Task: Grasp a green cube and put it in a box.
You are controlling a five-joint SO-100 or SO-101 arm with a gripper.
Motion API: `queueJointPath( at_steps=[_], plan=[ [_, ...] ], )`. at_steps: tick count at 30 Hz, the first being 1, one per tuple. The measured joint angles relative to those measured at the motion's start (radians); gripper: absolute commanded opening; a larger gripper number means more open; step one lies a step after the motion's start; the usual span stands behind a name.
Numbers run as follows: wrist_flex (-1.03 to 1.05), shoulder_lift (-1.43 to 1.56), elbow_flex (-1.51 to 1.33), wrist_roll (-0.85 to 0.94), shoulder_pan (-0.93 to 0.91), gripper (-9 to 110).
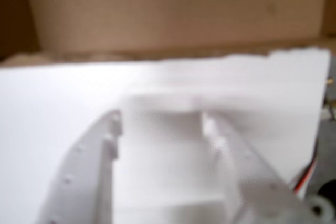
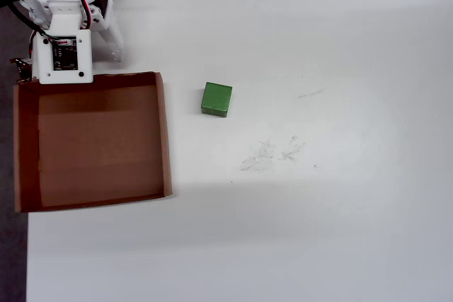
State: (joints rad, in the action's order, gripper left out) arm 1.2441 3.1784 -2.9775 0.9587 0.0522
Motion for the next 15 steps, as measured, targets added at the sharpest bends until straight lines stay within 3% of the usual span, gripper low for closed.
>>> queueJointPath(
  at_steps=[15],
  plan=[
    [-0.009, 0.000, 0.000, -0.023, 0.006, 22]
  ],
)
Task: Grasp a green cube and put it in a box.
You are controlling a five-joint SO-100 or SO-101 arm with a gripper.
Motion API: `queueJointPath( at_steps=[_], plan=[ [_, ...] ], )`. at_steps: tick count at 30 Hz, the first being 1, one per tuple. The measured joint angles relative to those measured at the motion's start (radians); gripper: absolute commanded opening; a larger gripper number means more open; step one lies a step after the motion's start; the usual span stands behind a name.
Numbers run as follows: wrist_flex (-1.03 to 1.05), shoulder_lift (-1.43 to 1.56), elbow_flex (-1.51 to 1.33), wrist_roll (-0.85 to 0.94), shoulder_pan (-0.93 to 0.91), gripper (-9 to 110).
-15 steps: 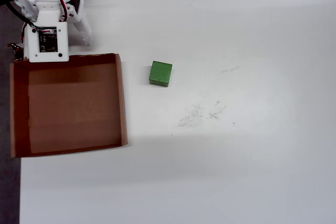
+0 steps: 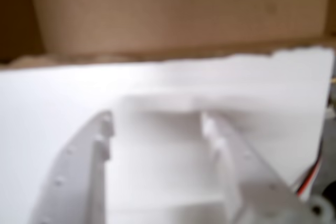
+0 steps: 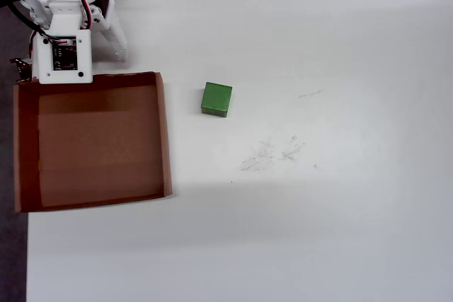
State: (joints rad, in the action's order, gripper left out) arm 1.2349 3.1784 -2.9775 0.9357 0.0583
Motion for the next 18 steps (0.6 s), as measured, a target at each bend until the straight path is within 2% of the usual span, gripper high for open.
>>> queueJointPath(
  at_steps=[9, 18],
  plan=[
    [0.012, -0.002, 0.021, -0.006, 0.031, 23],
    [0.054, -0.301, 0.382, -0.072, 0.074, 27]
  ],
)
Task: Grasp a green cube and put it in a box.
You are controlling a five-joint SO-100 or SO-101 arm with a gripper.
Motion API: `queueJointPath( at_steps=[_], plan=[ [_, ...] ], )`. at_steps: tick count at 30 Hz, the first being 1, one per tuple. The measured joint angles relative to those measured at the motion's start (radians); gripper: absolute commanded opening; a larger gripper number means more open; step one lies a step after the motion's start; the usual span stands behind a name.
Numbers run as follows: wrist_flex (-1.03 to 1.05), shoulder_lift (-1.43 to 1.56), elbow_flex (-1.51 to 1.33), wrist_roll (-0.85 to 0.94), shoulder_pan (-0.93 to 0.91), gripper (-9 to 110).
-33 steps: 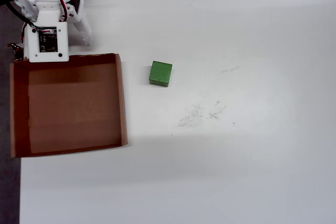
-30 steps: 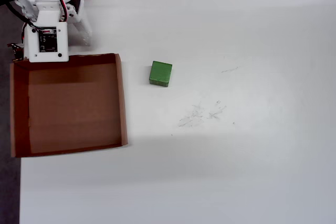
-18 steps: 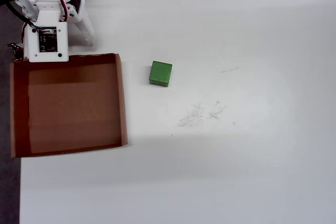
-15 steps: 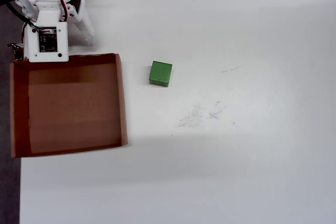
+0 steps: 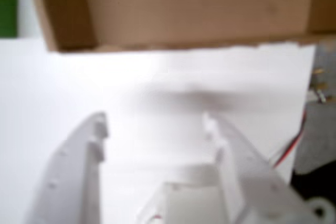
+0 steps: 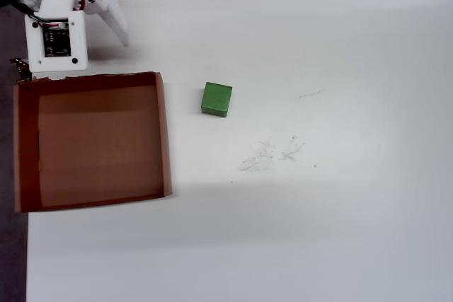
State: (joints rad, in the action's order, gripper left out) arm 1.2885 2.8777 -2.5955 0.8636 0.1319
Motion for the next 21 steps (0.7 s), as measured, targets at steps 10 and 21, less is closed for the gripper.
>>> queueJointPath(
  at_steps=[10, 21],
  plan=[
    [-0.089, -0.477, 0.416, -0.204, 0.051, 29],
    [-0.216, -0.890, 0.661, -0.469, 0.190, 28]
  ],
)
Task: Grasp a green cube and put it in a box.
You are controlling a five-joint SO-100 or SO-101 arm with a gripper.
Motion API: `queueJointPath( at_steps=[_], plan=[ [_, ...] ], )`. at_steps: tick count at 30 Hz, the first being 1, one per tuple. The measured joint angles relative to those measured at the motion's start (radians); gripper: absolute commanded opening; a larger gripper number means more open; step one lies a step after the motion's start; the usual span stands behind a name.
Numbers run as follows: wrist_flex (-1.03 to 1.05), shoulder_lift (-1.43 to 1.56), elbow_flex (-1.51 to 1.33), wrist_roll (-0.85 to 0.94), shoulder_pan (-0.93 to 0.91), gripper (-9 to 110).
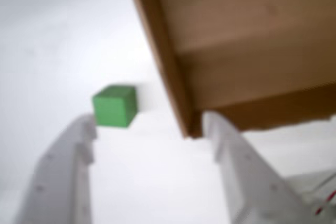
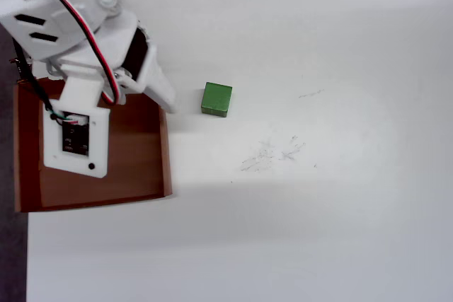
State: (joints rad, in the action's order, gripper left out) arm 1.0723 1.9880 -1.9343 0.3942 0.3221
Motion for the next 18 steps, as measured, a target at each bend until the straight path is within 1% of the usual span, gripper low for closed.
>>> queueJointPath(
  at_steps=[10, 18],
  plan=[
    [-0.048, -0.167, 0.078, -0.176, 0.124, 29],
    [-0.071, -0.262, 0.097, -0.247, 0.230, 31]
  ],
)
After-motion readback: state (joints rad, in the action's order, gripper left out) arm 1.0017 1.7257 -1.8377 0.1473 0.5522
